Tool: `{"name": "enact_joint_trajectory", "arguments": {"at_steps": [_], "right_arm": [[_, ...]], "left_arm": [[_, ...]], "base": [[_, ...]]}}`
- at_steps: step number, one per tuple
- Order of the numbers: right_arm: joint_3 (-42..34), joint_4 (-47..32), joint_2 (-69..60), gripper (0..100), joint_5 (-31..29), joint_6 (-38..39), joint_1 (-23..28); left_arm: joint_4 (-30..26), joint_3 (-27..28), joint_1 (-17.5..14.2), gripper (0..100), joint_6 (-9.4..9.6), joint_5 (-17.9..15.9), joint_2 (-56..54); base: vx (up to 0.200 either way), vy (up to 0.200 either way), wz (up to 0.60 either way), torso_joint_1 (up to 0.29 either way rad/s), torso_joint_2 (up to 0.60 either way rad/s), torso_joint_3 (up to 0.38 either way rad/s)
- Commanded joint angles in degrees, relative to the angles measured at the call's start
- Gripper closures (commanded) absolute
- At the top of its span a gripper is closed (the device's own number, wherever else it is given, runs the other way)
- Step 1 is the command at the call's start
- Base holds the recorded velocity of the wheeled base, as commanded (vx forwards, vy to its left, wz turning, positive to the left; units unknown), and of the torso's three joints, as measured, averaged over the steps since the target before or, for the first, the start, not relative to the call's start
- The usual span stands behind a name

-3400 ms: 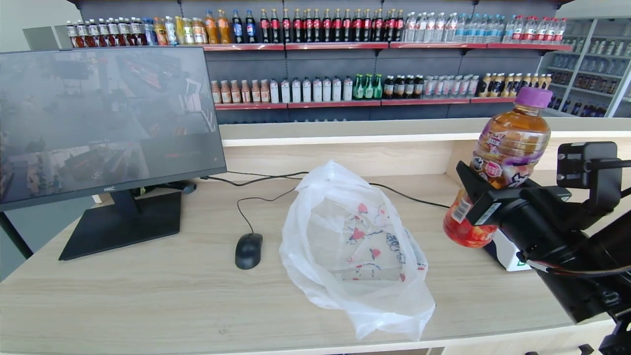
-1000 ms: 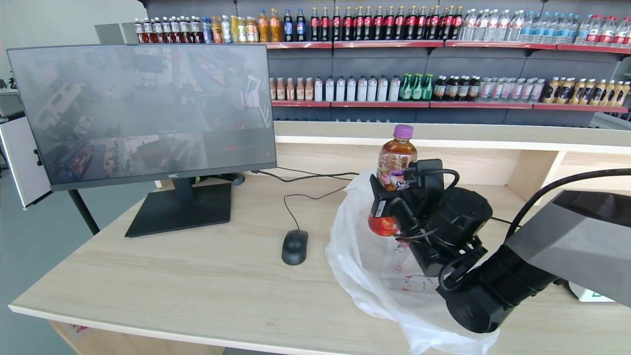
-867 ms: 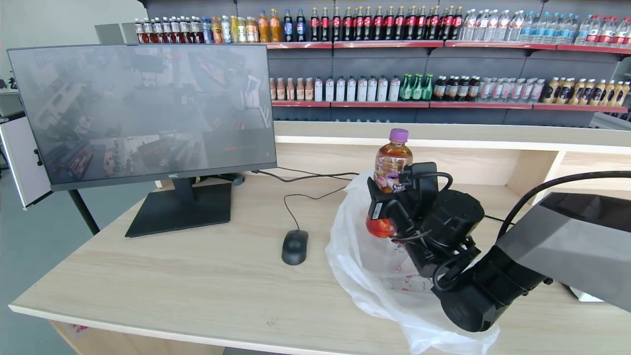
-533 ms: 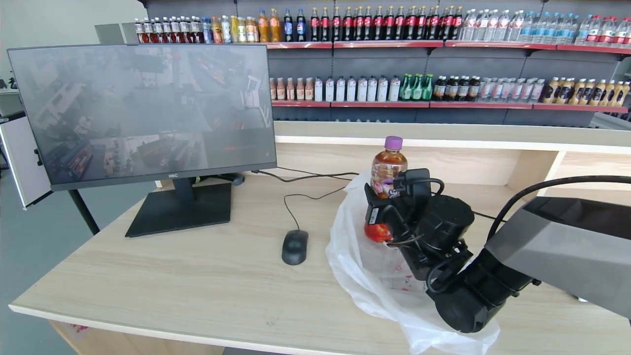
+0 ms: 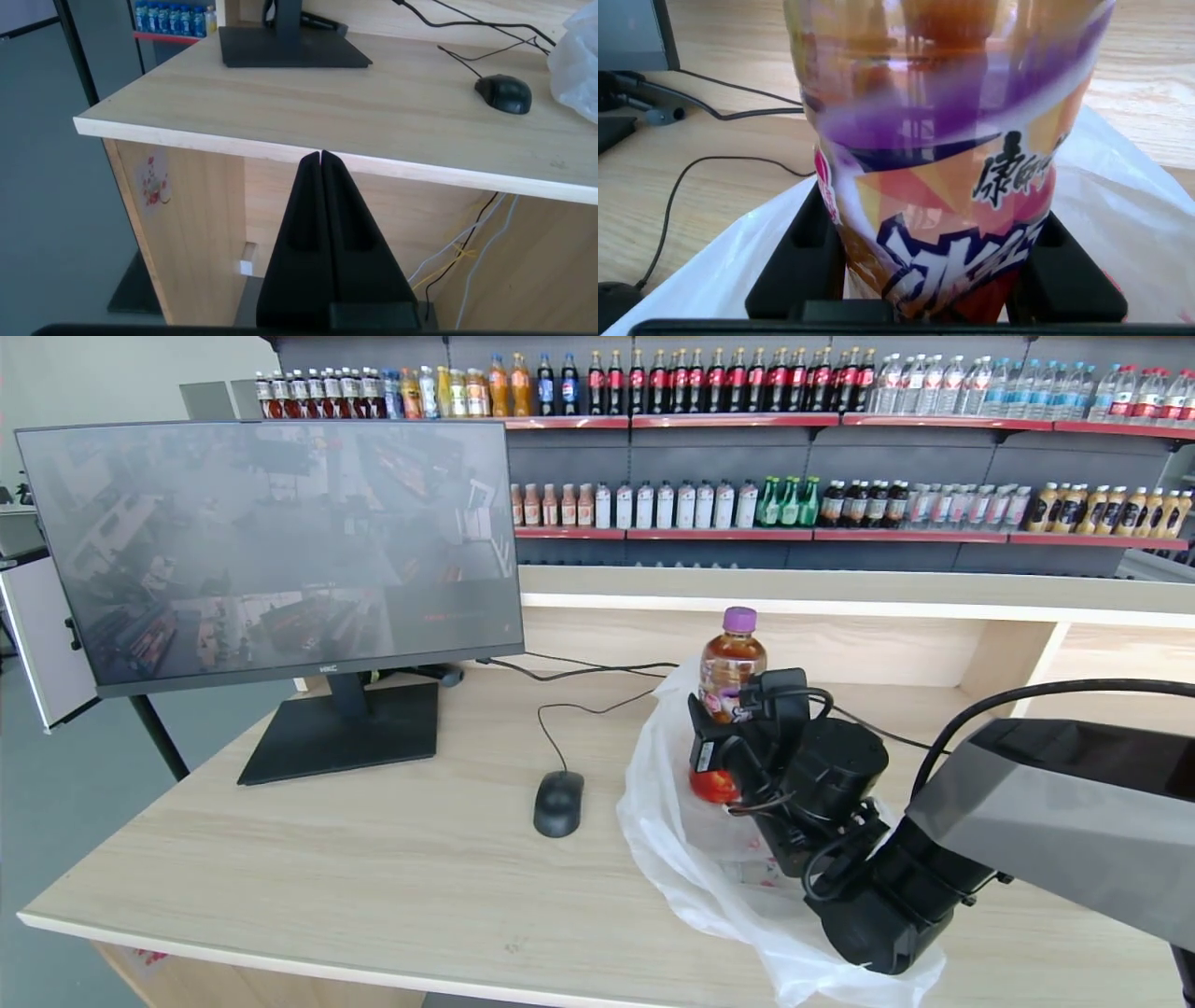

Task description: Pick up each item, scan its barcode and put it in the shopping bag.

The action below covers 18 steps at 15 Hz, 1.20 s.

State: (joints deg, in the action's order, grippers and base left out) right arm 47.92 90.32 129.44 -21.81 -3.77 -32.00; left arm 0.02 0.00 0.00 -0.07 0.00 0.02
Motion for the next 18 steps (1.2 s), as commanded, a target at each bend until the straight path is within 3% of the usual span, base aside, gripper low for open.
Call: {"name": "enact_joint_trajectory", "arguments": {"at_steps": [1, 16, 17, 18], "right_arm": [[-0.90, -0.32, 0.20, 100, 0.01, -0.01, 0.01], [-3.89, -0.32, -2.53, 100, 0.01, 1.66, 0.01], [-3.80, -0.32, -2.79, 0, 0.01, 1.66, -0.08], [-3.98, -0.32, -2.88, 0, 0.01, 1.66, -0.08]], "left_arm": [[-0.02, 0.00, 0.00, 100, -0.01, 0.00, -0.02], [-0.02, 0.00, 0.00, 100, 0.07, 0.00, -0.02], [-0.02, 0.00, 0.00, 100, -0.01, 0.00, -0.02], [-0.02, 0.00, 0.00, 100, -0.01, 0.00, -0.02]], "base": [[0.000, 0.000, 0.00, 0.000, 0.00, 0.000], [0.000, 0.000, 0.00, 0.000, 0.00, 0.000], [0.000, 0.000, 0.00, 0.000, 0.00, 0.000], [0.000, 0.000, 0.00, 0.000, 0.00, 0.000]]}}
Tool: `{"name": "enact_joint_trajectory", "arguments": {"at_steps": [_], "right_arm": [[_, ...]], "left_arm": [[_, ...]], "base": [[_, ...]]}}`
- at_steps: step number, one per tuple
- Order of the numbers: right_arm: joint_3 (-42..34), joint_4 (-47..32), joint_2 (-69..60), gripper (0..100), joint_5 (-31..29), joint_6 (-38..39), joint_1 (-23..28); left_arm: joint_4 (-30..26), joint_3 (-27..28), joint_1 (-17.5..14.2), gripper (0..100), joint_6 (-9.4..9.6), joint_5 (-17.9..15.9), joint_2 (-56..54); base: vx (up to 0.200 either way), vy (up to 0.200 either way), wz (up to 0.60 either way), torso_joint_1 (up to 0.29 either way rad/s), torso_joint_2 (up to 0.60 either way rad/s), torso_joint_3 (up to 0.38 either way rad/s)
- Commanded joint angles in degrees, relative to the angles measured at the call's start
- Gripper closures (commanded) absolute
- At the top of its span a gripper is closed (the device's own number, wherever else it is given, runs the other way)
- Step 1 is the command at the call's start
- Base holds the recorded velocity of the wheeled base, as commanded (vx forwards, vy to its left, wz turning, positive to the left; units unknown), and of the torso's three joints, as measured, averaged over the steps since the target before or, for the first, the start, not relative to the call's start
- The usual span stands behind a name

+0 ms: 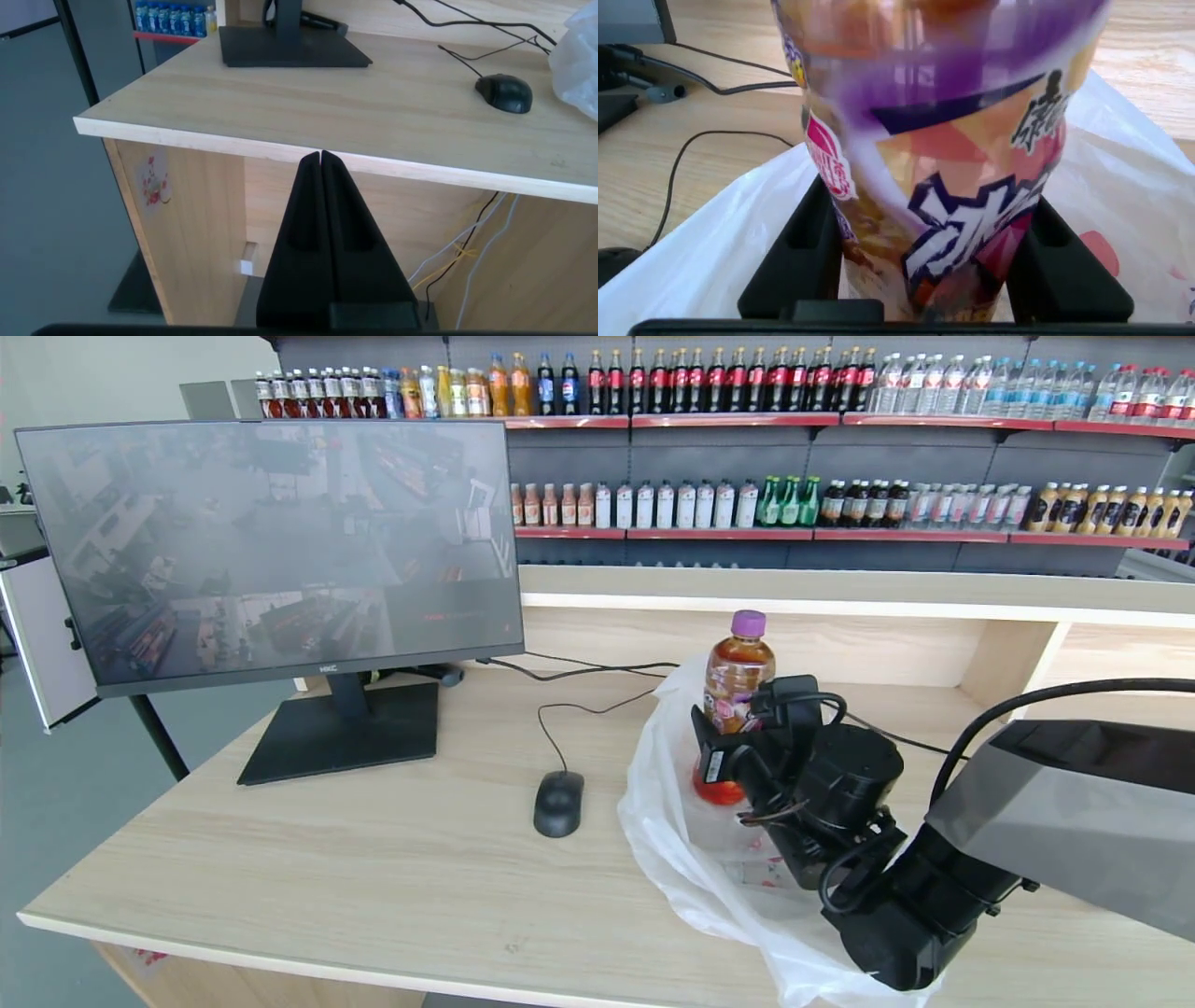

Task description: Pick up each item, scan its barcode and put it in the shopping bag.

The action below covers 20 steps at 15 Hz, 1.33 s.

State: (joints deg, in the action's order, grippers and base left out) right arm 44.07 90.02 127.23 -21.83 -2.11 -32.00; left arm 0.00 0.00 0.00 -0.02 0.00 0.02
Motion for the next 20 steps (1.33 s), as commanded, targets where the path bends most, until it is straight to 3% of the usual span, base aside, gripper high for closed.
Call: {"name": "enact_joint_trajectory", "arguments": {"at_steps": [1, 10, 20], "right_arm": [[-0.48, -0.02, -1.11, 0, 0.04, 0.00, -0.08], [-2.58, -0.02, -6.74, 0, -0.05, -0.62, -0.34], [-12.34, -0.02, -19.13, 0, -0.32, -3.69, -1.40]], "left_arm": [[0.00, 0.00, 0.00, 100, -0.06, 0.00, -0.02], [0.00, 0.00, 0.00, 100, 0.02, 0.00, -0.02], [0.00, 0.00, 0.00, 100, 0.02, 0.00, -0.02]], "base": [[0.000, 0.000, 0.00, 0.000, 0.00, 0.000], [0.000, 0.000, 0.00, 0.000, 0.00, 0.000], [0.000, 0.000, 0.00, 0.000, 0.00, 0.000]]}}
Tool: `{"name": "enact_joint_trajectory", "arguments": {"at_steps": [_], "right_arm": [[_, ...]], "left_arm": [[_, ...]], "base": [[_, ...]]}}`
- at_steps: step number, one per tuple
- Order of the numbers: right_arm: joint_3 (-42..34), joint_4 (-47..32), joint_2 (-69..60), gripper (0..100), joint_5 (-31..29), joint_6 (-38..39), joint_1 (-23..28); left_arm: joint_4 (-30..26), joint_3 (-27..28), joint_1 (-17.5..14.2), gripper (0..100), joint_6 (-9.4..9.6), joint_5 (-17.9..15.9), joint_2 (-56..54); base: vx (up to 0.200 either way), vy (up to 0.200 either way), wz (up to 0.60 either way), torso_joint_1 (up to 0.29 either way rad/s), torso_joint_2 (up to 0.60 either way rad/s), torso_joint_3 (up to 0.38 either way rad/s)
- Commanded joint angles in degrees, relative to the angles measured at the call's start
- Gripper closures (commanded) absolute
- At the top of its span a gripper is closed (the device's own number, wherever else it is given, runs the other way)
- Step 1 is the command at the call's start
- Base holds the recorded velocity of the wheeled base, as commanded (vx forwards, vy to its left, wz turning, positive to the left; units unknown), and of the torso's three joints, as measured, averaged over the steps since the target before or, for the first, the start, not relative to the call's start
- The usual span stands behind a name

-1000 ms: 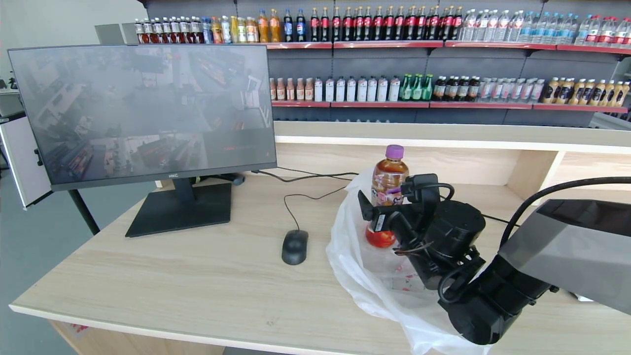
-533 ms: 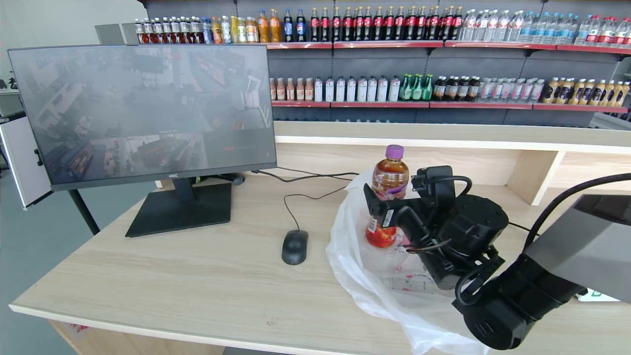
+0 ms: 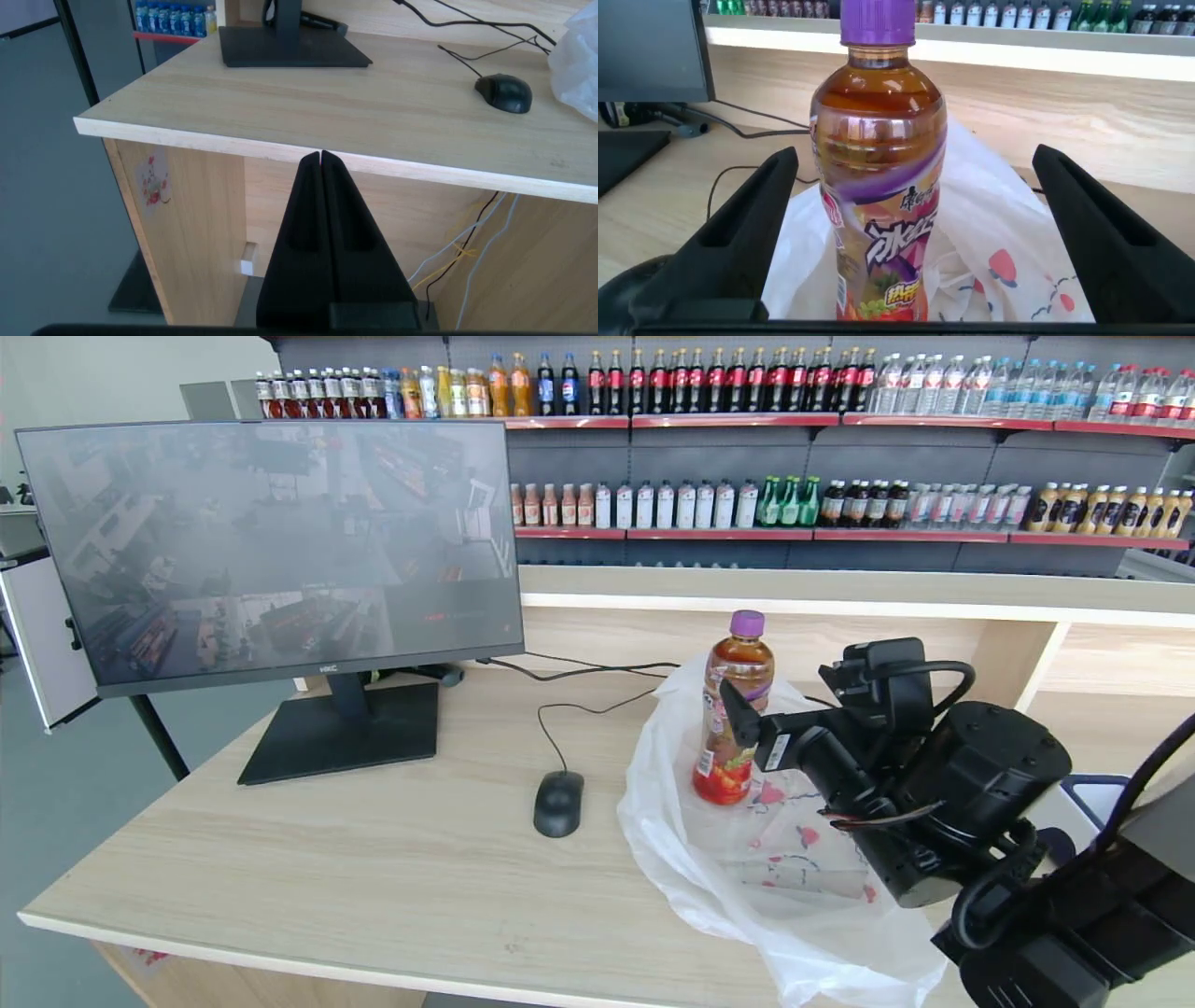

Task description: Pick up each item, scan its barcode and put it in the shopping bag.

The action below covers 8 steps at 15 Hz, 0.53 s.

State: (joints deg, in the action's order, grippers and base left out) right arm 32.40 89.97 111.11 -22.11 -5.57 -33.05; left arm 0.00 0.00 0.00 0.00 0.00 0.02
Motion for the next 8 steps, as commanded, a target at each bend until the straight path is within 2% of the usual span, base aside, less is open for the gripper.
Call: {"name": "enact_joint_trajectory", "arguments": {"at_steps": [1, 3, 8], "right_arm": [[-1.73, 0.03, -4.32, 0, -0.03, -0.14, -1.14], [-6.04, 0.03, -6.43, 0, 0.49, 1.44, -1.67], [-7.18, 0.03, -8.10, 0, 0.58, 3.73, -1.58]], "left_arm": [[0.00, 0.00, 0.00, 100, 0.00, 0.00, -0.02], [0.00, 0.00, 0.00, 100, -0.09, 0.00, -0.02], [0.00, 0.00, 0.00, 100, -0.09, 0.00, -0.02]], "base": [[0.000, 0.000, 0.00, 0.000, 0.00, 0.000], [-0.200, 0.000, 0.00, 0.002, 0.00, 0.000], [-0.200, 0.000, 0.00, -0.001, 0.01, 0.000]]}}
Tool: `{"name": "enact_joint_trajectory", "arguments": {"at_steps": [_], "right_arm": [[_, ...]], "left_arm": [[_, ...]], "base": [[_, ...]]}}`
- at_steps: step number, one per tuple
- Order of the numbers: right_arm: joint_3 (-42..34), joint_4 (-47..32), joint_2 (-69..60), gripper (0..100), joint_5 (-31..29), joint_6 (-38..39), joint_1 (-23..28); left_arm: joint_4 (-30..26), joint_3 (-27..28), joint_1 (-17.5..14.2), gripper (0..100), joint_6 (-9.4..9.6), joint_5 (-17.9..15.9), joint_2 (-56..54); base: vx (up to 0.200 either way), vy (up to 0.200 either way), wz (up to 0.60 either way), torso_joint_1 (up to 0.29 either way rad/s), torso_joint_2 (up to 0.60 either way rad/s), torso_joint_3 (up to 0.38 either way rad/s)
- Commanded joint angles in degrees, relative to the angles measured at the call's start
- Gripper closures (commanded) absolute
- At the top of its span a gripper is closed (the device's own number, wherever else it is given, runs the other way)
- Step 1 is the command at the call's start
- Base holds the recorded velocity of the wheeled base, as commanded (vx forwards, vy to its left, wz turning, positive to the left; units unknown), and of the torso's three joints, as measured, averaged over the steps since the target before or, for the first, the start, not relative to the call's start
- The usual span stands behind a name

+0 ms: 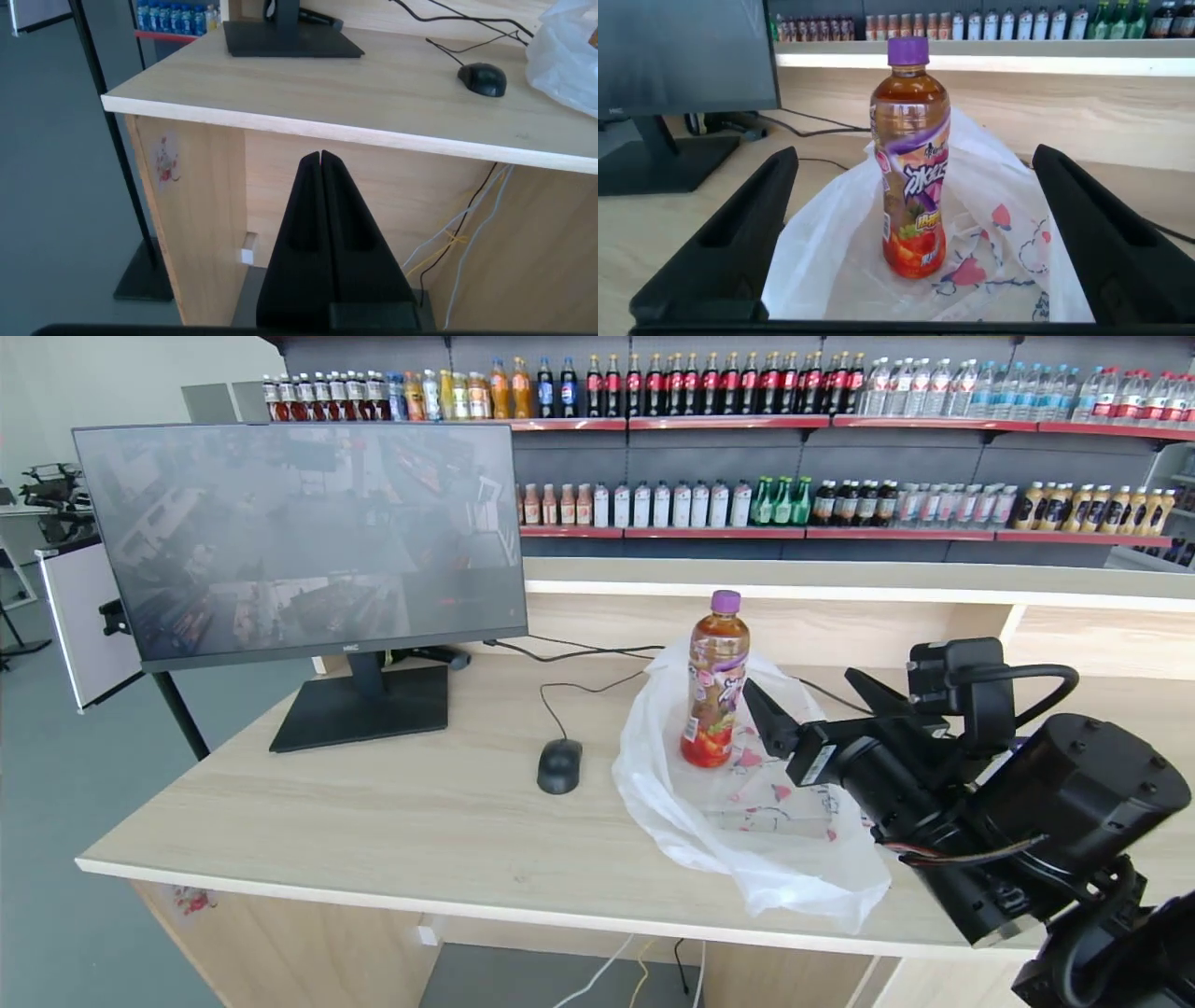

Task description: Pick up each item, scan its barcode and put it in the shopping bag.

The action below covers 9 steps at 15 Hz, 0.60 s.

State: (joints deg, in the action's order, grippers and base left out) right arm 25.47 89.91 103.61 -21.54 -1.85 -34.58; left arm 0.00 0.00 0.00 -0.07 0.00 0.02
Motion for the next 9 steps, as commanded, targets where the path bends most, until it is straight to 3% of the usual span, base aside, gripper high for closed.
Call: {"name": "enact_joint_trajectory", "arguments": {"at_steps": [1, 9], "right_arm": [[-0.33, 0.09, -0.60, 0, 0.01, 0.01, -0.04], [-1.47, 0.09, -1.65, 0, 0.01, 0.62, -0.22]], "left_arm": [[0.00, 0.00, 0.00, 100, -0.01, 0.00, -0.02], [0.00, 0.00, 0.00, 100, -0.01, 0.00, -0.02]], "base": [[0.000, 0.000, 0.00, 0.000, 0.00, 0.000], [0.000, 0.000, 0.00, 0.000, 0.00, 0.000]]}}
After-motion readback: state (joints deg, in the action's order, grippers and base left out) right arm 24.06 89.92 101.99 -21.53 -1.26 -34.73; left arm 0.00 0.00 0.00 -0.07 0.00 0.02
